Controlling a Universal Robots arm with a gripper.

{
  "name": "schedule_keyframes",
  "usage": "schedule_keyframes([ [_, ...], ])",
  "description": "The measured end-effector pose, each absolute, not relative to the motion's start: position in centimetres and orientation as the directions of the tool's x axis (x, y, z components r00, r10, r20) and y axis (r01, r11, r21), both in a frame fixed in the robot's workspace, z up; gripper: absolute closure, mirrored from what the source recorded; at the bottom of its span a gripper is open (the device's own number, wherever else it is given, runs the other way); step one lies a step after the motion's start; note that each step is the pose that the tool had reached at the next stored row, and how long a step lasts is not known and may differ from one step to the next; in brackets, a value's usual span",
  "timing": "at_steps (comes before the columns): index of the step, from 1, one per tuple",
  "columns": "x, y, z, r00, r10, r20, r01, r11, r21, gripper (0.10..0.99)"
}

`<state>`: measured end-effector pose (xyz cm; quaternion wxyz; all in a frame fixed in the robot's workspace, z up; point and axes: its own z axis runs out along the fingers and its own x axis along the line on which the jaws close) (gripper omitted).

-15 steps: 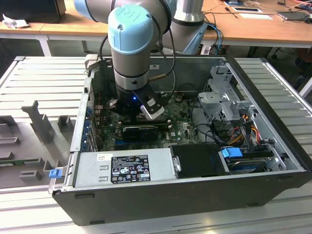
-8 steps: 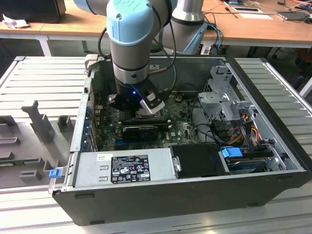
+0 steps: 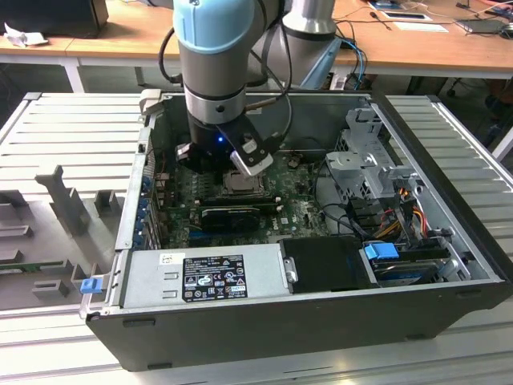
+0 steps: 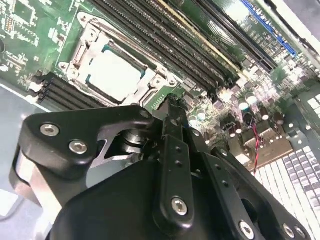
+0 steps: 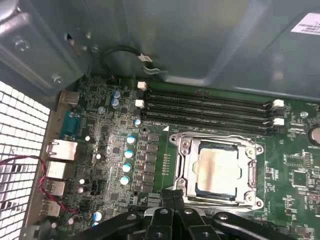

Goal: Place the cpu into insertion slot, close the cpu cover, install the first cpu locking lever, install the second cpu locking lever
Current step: 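Install the second cpu locking lever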

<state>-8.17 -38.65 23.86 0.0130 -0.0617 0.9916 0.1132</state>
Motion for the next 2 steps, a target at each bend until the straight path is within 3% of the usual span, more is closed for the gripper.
schedule_keyframes([
  [2, -8.17, -38.65, 23.89, -0.992, -0.119, -0.04, -0.125, 0.967, 0.223, 0.98],
])
